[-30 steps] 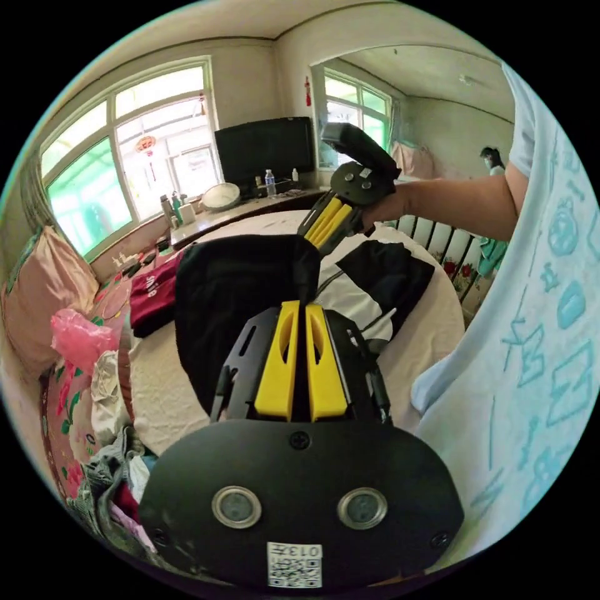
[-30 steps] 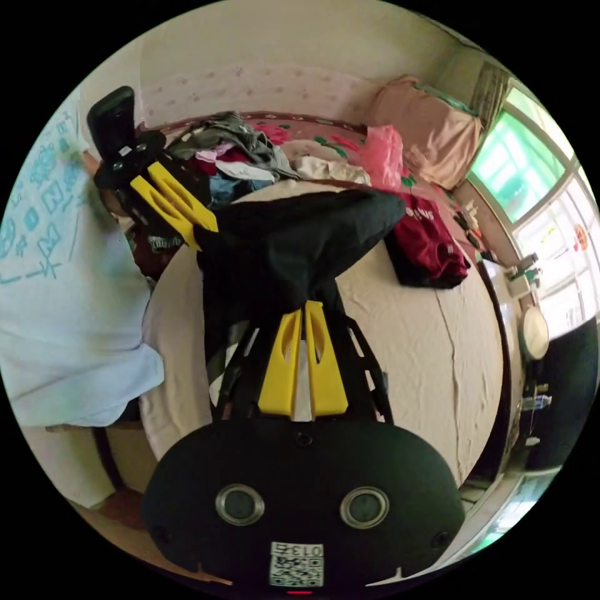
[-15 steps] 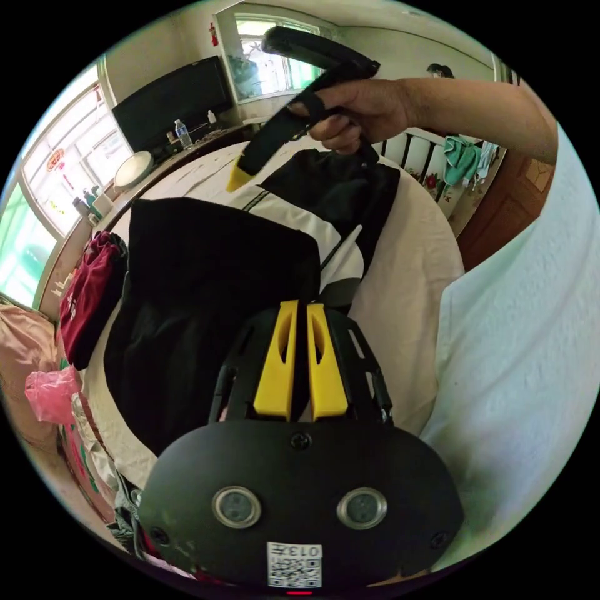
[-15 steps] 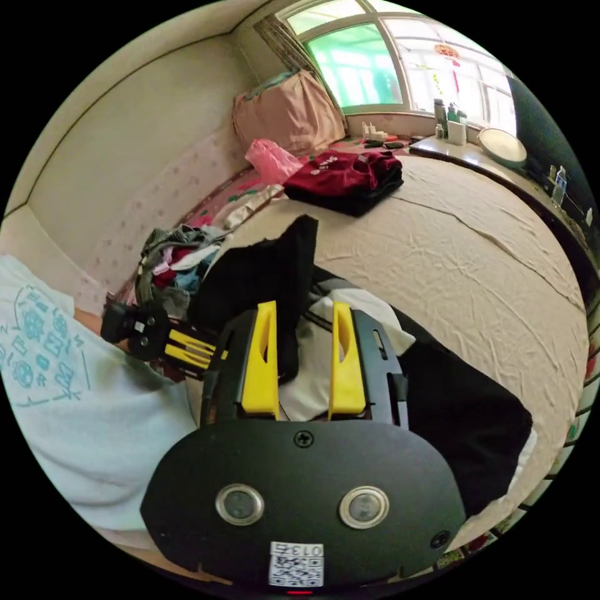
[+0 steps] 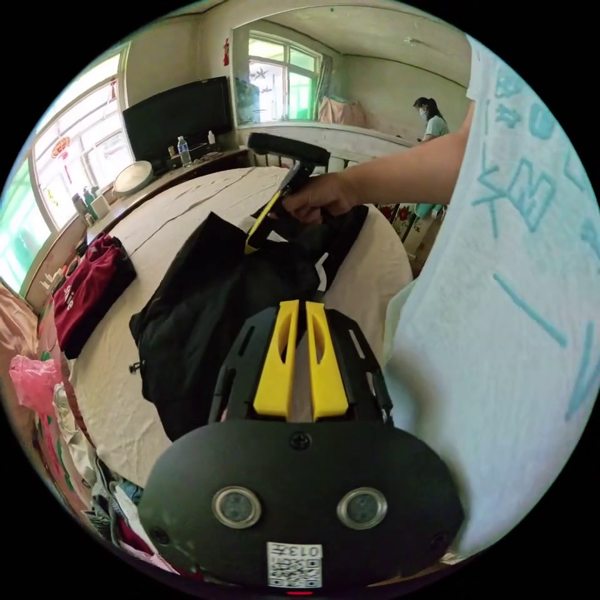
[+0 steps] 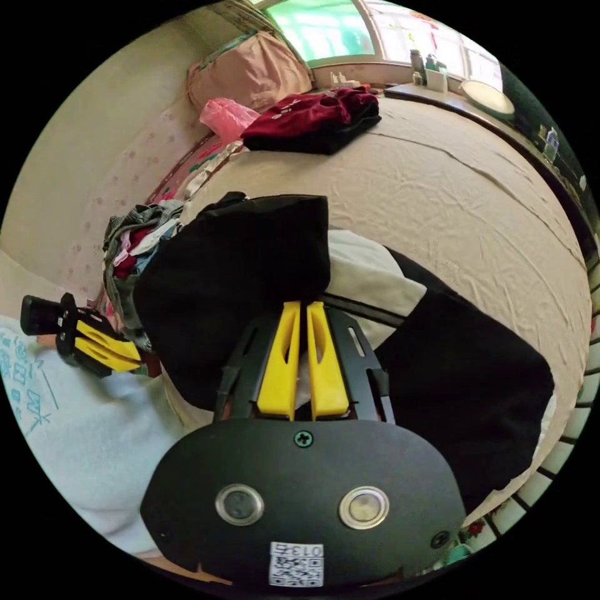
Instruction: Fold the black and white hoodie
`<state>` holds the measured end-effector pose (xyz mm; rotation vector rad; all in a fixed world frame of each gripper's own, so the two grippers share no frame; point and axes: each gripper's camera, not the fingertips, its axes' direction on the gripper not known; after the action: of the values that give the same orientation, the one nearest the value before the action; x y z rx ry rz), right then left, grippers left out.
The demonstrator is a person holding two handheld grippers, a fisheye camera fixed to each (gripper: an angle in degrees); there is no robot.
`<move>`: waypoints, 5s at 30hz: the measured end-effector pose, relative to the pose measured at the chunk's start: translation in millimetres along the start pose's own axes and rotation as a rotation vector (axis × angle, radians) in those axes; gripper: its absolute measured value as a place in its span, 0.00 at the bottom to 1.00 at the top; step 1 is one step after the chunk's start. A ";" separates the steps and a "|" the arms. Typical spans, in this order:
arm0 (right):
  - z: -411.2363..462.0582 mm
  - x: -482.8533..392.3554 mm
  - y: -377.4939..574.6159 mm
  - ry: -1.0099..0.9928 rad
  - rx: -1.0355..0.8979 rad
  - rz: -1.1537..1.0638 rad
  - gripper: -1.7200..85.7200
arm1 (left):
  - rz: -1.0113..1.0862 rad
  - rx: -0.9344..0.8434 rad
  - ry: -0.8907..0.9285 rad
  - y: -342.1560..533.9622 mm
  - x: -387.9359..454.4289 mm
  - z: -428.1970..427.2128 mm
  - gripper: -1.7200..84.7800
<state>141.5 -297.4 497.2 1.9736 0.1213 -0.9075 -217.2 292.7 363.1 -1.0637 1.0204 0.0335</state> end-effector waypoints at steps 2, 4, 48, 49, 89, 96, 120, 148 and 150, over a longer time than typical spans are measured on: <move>6.1 -2.7 4.4 -0.005 0.031 0.018 0.04 | -0.023 -0.019 -0.090 8.4 -7.1 -9.1 0.02; 4.8 -14.6 3.4 0.030 0.023 -0.020 0.04 | -0.161 -0.036 -0.281 14.9 -37.0 -11.8 0.02; -15.4 -126.6 12.0 0.273 0.239 -0.306 0.02 | -0.094 -0.114 -0.214 -119.5 -38.4 28.6 0.02; -5.3 -129.5 3.0 0.299 0.234 -0.333 0.02 | -0.108 -0.175 -0.214 -120.8 -45.3 41.6 0.02; 39.9 -184.8 -293.3 0.093 -0.211 -0.351 0.16 | -0.931 0.000 0.288 8.4 -281.2 -160.1 0.20; 72.2 -161.8 -295.3 0.046 -0.303 -0.234 0.18 | -0.961 -0.012 0.356 8.0 -296.9 -162.0 0.18; 123.7 -186.9 -341.8 0.166 -0.510 -0.173 0.15 | -0.896 -0.134 0.244 -18.8 -253.3 -168.3 0.10; -156.9 71.5 -35.8 -0.415 0.302 -0.079 0.09 | -0.243 -0.155 0.287 -271.9 -16.7 -89.3 0.10; -163.0 101.9 4.4 -0.434 0.360 -0.066 0.10 | -0.197 -0.167 0.322 -298.9 8.9 -53.9 0.10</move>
<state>306.1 -199.1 483.3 2.0507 -0.2426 -1.4600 -106.9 91.3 562.0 -1.3474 1.2111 -0.2220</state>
